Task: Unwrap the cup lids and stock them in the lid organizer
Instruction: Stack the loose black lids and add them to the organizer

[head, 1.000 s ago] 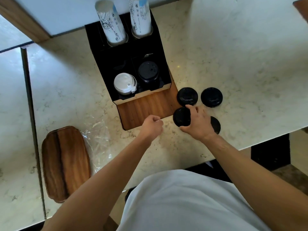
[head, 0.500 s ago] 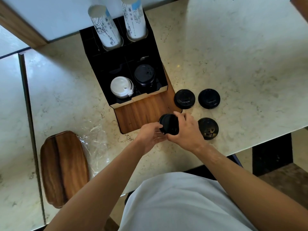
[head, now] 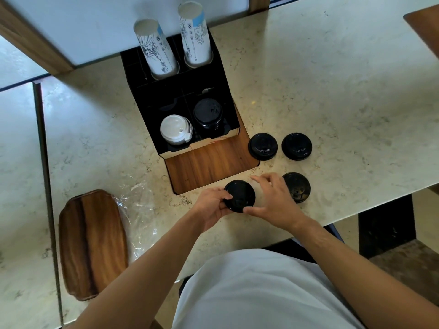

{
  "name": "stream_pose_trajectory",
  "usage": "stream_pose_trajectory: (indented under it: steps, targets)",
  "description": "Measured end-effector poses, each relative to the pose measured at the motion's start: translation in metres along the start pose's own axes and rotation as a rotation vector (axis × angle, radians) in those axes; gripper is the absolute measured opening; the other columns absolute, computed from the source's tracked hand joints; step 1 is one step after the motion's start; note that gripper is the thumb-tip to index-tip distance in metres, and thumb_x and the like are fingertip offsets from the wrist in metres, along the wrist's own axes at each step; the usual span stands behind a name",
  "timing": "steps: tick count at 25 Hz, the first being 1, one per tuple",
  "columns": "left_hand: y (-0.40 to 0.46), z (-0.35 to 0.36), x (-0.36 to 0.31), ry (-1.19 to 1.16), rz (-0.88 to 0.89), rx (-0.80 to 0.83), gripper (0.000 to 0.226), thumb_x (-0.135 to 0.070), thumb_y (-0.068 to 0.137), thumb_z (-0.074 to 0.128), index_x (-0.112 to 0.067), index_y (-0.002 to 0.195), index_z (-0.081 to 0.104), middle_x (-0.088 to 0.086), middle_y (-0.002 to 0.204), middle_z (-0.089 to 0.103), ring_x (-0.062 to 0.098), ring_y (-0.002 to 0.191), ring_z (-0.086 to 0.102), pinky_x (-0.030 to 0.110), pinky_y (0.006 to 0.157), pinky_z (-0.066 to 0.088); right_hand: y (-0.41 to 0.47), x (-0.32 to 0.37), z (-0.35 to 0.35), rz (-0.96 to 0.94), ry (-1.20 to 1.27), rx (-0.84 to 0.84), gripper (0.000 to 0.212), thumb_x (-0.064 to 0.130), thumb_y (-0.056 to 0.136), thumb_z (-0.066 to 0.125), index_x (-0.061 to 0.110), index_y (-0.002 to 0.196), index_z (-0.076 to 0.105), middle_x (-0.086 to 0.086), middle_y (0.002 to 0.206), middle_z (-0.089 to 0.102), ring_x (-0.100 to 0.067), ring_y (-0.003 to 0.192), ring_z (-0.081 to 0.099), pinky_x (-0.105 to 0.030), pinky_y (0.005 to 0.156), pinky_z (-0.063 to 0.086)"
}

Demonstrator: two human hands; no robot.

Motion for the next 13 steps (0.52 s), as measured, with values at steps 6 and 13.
stream_pose_trajectory:
  steps: [6, 13]
  targets:
    - [0.003, -0.017, 0.002, -0.094, -0.024, -0.093, 0.018, 0.004, 0.095, 0.052, -0.004, 0.107, 0.062, 0.017, 0.117, 0.063, 0.031, 0.104, 0.066, 0.044, 0.09, 0.059, 0.001, -0.058, -0.034, 0.171, -0.165, -0.121, 0.095, 0.034, 0.074, 0.084, 0.021, 0.155, 0.037, -0.011, 0.154, 0.031, -0.035, 0.14, 0.029, -0.048, 0.122, 0.03]
    - [0.004, -0.02, 0.004, -0.137, -0.037, -0.142, 0.016, 0.003, 0.096, 0.05, -0.007, 0.105, 0.059, 0.013, 0.108, 0.061, 0.028, 0.096, 0.063, 0.049, 0.099, 0.056, -0.005, -0.069, -0.028, 0.248, -0.131, -0.116, 0.08, 0.02, 0.081, 0.08, 0.018, 0.152, 0.042, -0.013, 0.152, 0.034, -0.036, 0.138, 0.033, -0.047, 0.118, 0.037]
Point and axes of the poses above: each hand's wrist, its own y-axis towards the middle knuckle, its own z-axis out of the palm, x = y × z, the point moved 9 cm from there along y, towards the middle knuckle
